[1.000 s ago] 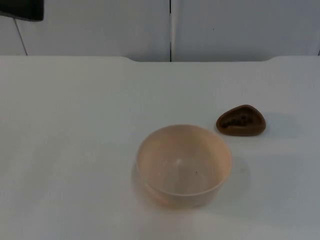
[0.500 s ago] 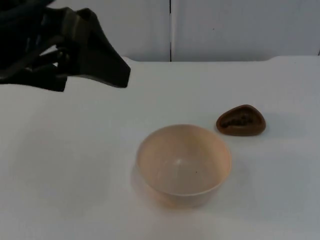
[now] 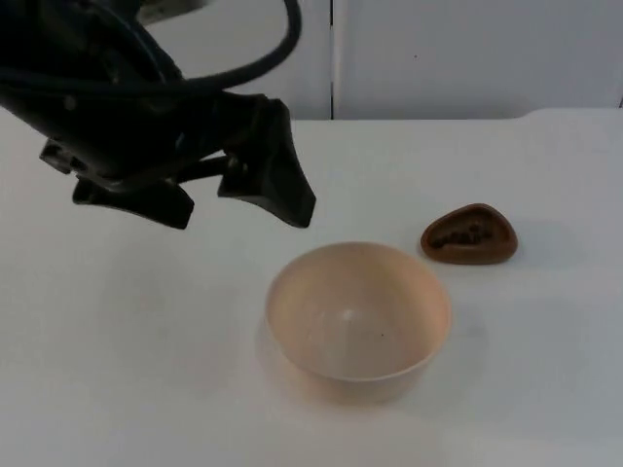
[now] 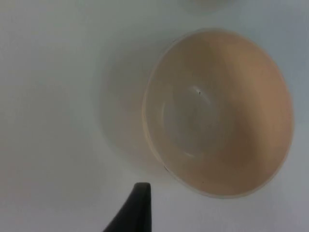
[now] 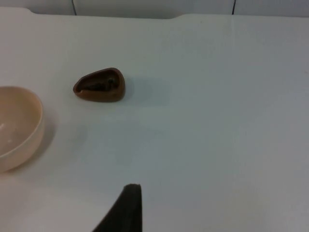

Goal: Pick up the bowl with the left hand and pour the coffee beans from the cup into the bowl with the right hand.

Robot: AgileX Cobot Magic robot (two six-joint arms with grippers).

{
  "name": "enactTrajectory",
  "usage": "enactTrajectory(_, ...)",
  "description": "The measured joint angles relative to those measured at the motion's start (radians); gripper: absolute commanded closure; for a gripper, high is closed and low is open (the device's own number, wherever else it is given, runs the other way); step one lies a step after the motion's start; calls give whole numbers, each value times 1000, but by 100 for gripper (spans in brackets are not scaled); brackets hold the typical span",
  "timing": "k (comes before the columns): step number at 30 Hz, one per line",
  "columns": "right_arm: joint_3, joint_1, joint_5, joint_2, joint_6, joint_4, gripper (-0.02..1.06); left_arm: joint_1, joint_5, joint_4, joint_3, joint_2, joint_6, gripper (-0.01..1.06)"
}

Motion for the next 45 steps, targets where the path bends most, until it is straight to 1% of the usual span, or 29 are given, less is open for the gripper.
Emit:
enactTrajectory(5, 0, 0, 0, 0, 0, 0, -1, -19, -14, 13, -22, 72, -29, 9)
enactTrajectory(9, 0, 0, 0, 0, 0, 0, -1, -23, -66, 37, -28, 143, -75, 9)
enactTrajectory(10, 0, 0, 0, 0, 0, 0, -1, -23, -66, 37, -28, 143, -75, 9)
enactTrajectory(14, 0, 0, 0, 0, 0, 0, -1, -23, -81, 90, -57, 217, -141, 9)
enactTrajectory(19, 0, 0, 0, 0, 0, 0, -1, -23, -83, 110, -104, 294, -159, 9)
enactTrajectory(24, 0, 0, 0, 0, 0, 0, -1, -18, -75, 119, -152, 370, -159, 14)
enactTrajectory(27, 0, 0, 0, 0, 0, 0, -1, -6, -70, 119, -174, 419, -154, 14)
enactTrajectory(32, 0, 0, 0, 0, 0, 0, -1, 0, -75, 114, -180, 468, -121, 14)
enactTrajectory(39, 0, 0, 0, 0, 0, 0, -1, 3, -80, 86, -180, 518, -74, 23)
enactTrajectory(45, 0, 0, 0, 0, 0, 0, -1, 6, -84, 67, -180, 537, -53, 24)
